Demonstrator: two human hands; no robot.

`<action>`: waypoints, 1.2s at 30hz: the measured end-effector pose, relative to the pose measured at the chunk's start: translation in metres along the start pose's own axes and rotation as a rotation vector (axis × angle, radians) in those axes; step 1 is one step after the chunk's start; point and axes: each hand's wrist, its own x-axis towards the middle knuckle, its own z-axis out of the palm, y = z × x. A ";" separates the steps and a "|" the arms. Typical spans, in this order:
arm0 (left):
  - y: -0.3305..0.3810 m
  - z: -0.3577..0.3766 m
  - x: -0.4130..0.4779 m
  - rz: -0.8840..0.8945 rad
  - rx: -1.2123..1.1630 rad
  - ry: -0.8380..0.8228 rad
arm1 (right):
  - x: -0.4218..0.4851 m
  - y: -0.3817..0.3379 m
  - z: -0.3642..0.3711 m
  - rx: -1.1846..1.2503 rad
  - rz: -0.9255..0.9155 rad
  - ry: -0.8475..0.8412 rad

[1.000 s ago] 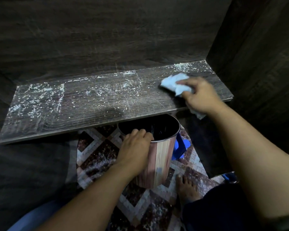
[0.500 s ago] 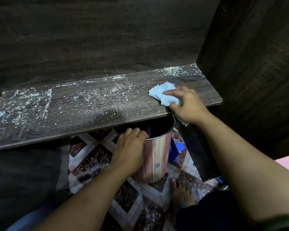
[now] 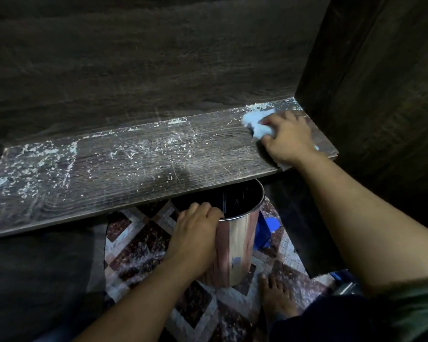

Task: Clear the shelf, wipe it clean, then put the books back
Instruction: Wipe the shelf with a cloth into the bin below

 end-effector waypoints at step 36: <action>-0.012 -0.011 -0.019 0.015 0.008 -0.006 | -0.003 -0.017 0.021 0.014 -0.124 -0.055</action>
